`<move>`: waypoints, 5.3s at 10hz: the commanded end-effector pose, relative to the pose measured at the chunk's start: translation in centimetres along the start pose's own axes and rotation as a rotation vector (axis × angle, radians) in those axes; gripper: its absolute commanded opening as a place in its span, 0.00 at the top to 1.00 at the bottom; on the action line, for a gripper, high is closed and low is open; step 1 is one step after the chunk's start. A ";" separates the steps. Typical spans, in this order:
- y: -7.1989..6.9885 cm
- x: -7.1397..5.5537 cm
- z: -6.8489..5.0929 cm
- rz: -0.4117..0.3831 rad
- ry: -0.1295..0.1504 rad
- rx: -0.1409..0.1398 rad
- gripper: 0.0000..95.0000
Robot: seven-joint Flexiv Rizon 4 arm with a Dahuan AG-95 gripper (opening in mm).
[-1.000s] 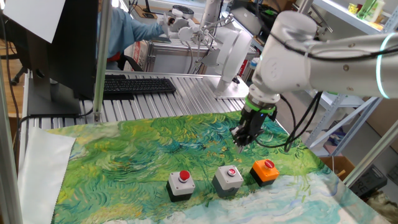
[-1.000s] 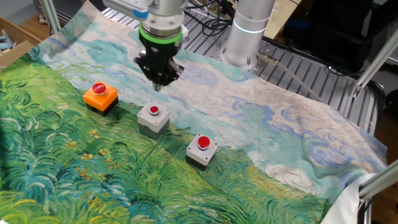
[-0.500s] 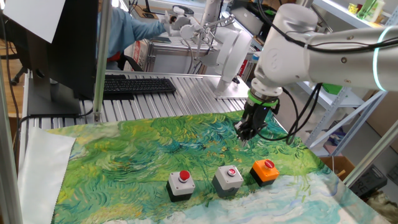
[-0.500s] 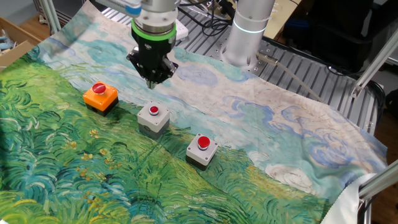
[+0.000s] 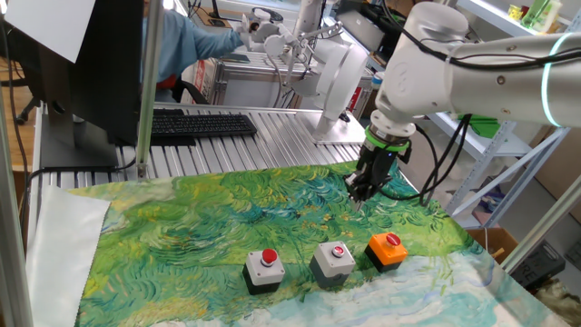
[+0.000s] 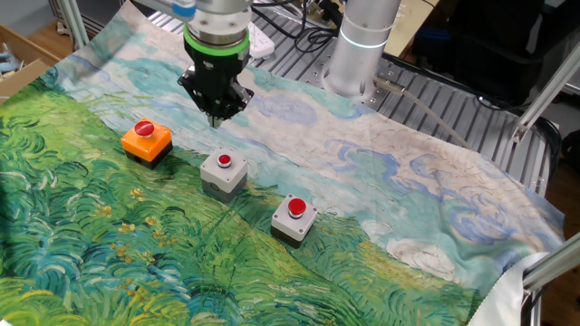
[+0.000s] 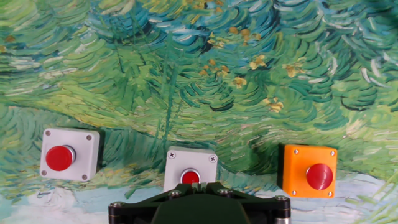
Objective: Press three buttons from left to right in sequence
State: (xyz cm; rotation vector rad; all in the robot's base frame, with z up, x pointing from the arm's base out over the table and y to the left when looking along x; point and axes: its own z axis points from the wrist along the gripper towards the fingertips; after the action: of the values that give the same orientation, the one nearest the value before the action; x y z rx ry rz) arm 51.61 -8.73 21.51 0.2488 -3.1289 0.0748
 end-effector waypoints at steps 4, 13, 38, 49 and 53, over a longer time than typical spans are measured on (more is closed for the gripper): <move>0.0 0.0 0.0 -0.024 -0.005 0.004 1.00; 0.0 0.0 0.0 -0.048 -0.006 0.003 1.00; -0.2 0.1 -0.2 0.053 -0.041 0.017 1.00; -10.0 -0.9 0.0 -0.003 -0.021 0.056 1.00; -11.2 0.1 0.7 -0.049 -0.004 0.167 1.00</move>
State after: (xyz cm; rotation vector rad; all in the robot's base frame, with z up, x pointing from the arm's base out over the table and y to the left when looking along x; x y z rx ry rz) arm 53.28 -19.72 21.30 0.2818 -3.1419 0.2367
